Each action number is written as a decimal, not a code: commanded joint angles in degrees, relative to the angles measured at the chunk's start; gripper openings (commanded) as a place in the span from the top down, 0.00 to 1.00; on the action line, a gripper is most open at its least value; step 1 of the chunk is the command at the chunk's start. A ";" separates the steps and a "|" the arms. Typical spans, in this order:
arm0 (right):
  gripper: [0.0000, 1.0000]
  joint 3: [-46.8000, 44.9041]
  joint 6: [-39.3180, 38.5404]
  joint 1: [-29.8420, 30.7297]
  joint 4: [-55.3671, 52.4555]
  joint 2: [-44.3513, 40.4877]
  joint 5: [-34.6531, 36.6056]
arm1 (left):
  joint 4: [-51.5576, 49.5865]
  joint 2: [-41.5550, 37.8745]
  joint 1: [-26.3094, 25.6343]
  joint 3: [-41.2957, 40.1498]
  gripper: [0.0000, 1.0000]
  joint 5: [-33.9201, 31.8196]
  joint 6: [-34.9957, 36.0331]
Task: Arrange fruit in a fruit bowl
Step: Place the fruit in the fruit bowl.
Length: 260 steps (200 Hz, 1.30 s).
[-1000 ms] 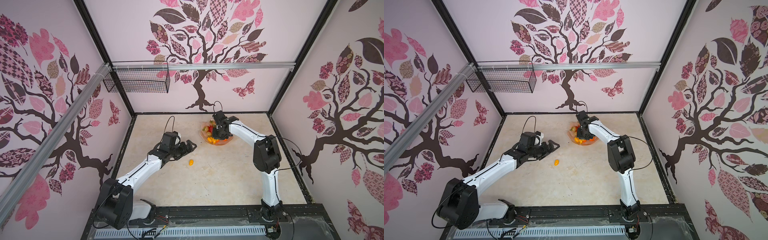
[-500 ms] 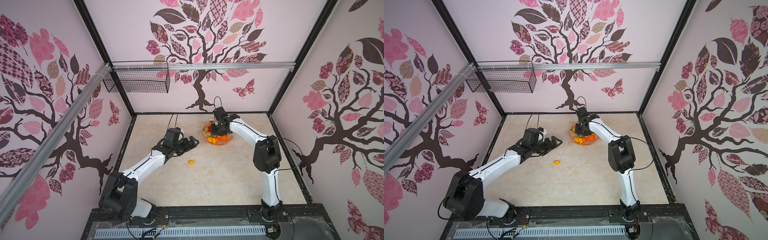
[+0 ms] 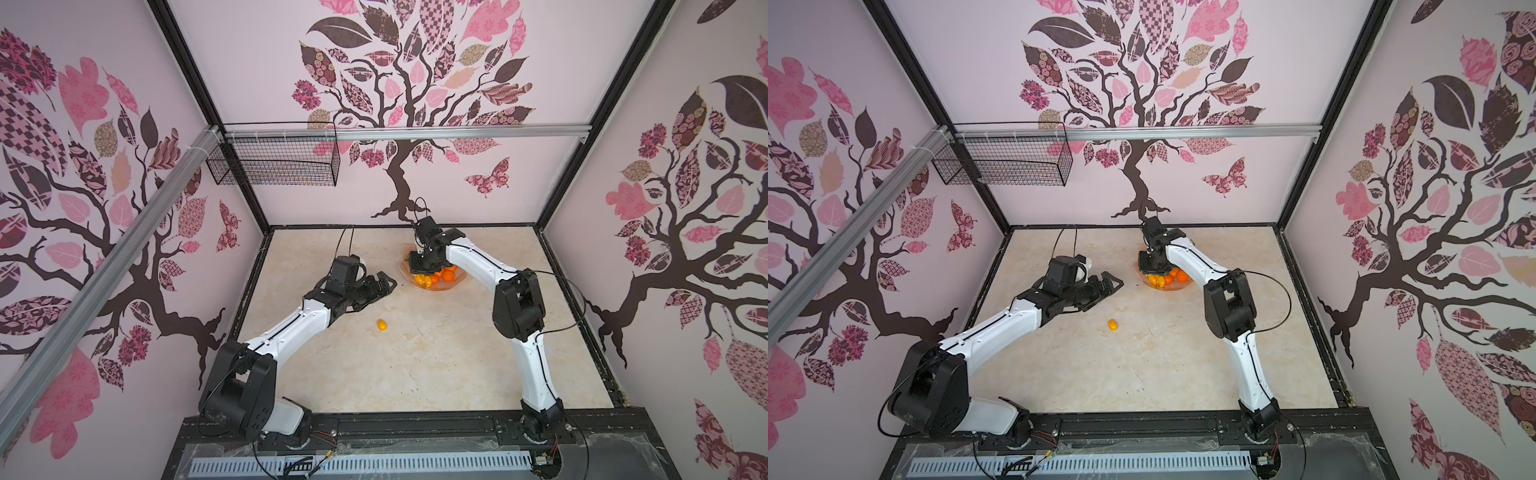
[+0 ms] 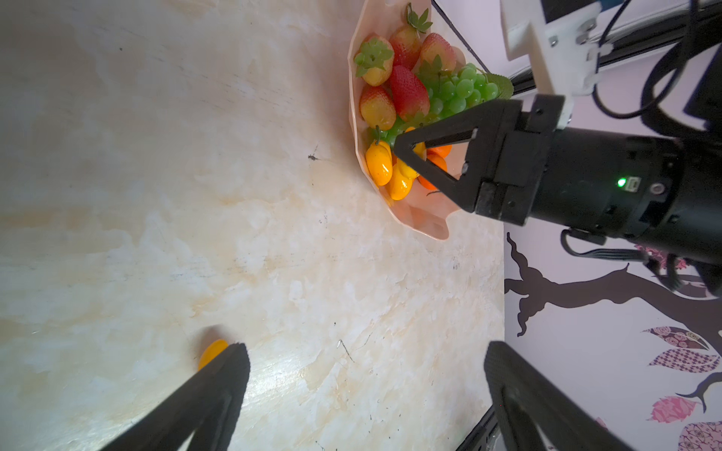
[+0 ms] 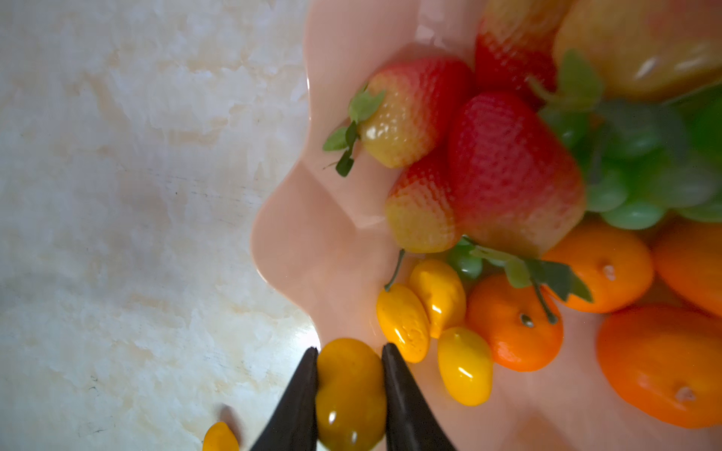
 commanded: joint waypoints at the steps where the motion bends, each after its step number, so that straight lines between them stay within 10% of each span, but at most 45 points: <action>1: 0.71 3.24 -0.81 0.14 -2.10 2.71 -0.58 | 1.16 -1.01 0.36 0.80 0.02 -0.54 0.05; 197: 0.59 6.44 -0.86 0.21 -3.95 5.26 0.52 | 0.84 -2.38 0.60 0.20 0.02 -0.54 0.79; 260: 0.39 -1.59 -0.21 1.24 1.78 -6.69 4.30 | -6.14 -9.27 0.54 -1.08 0.02 -4.31 5.19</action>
